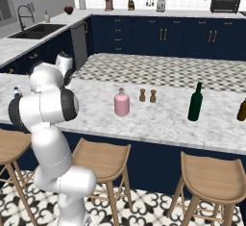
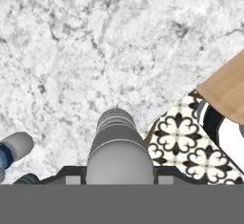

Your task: Move the plastic bottles in the middle to the plastics group, and the glass bottles in the middle to the glass group.

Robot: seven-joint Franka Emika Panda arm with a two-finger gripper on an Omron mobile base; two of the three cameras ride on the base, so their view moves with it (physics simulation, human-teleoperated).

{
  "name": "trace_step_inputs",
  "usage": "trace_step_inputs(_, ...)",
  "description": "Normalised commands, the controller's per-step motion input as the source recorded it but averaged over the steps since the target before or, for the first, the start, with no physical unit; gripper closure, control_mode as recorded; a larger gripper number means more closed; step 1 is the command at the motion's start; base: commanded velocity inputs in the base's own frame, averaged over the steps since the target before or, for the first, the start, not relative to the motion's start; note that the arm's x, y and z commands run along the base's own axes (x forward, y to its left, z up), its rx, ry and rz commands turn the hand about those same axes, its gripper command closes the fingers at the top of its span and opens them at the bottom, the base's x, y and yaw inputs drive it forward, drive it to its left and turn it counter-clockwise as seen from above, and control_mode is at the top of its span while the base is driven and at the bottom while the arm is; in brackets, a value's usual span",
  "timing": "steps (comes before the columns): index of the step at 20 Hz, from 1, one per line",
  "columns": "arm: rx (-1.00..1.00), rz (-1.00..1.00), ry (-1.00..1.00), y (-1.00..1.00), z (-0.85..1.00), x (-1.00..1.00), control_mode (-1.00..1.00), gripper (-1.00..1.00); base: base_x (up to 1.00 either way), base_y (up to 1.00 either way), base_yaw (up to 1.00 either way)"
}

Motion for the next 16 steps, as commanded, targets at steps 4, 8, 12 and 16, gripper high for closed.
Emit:
trace_step_inputs(4,0.00,0.00,0.00,0.92,0.00,0.17,-1.00,1.00,0.00,0.00,0.00)
trace_step_inputs(8,0.00,0.00,0.00,0.53,0.00,0.25,-1.00,1.00,0.00,0.00,0.00)
trace_step_inputs(12,0.00,0.00,0.00,0.53,-0.04,0.16,-1.00,1.00,0.00,0.00,0.00)
trace_step_inputs(16,-0.02,-0.01,0.03,0.17,-0.23,0.18,-1.00,1.00,0.00,0.00,0.00)
